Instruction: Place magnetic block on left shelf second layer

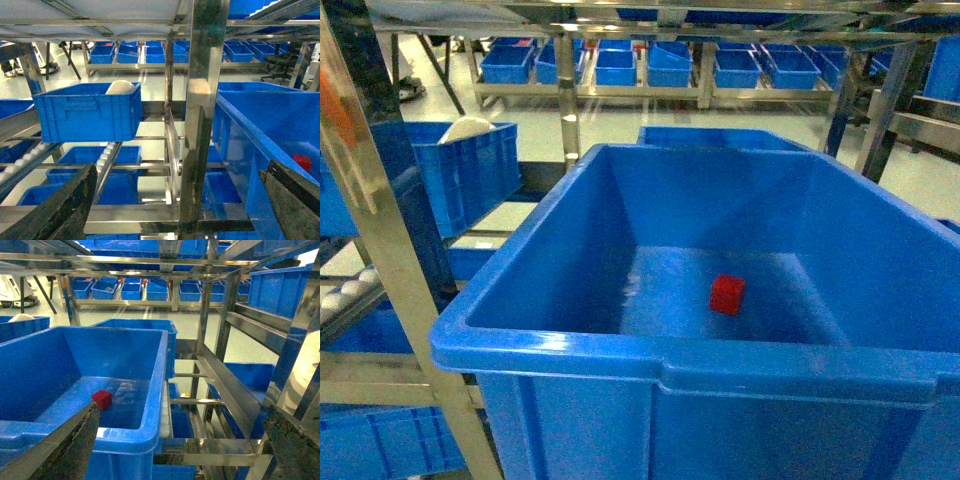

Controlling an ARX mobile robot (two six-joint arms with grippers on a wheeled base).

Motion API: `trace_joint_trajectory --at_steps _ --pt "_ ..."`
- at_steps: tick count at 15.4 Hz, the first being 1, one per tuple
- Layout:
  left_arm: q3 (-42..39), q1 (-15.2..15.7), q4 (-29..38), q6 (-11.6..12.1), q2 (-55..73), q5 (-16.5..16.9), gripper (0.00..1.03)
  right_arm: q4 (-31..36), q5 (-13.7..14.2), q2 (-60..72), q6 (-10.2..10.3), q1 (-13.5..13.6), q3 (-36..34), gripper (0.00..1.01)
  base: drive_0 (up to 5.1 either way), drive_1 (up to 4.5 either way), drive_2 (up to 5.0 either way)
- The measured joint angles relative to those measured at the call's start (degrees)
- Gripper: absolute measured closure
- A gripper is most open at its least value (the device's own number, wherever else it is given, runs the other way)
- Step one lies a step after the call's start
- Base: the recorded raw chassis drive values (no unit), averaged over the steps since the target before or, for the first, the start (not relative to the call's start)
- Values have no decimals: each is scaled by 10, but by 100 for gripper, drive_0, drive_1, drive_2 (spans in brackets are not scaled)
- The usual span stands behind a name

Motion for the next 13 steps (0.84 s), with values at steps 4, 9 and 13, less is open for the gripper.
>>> trace_joint_trajectory --at_steps 4,9,13 --pt "0 0 0 0 0 0 5 0 0 0 0 0 0 3 0 0 0" --pt "0 0 0 0 0 0 5 0 0 0 0 0 0 3 0 0 0" --pt "0 0 0 0 0 0 5 0 0 0 0 0 0 3 0 0 0"
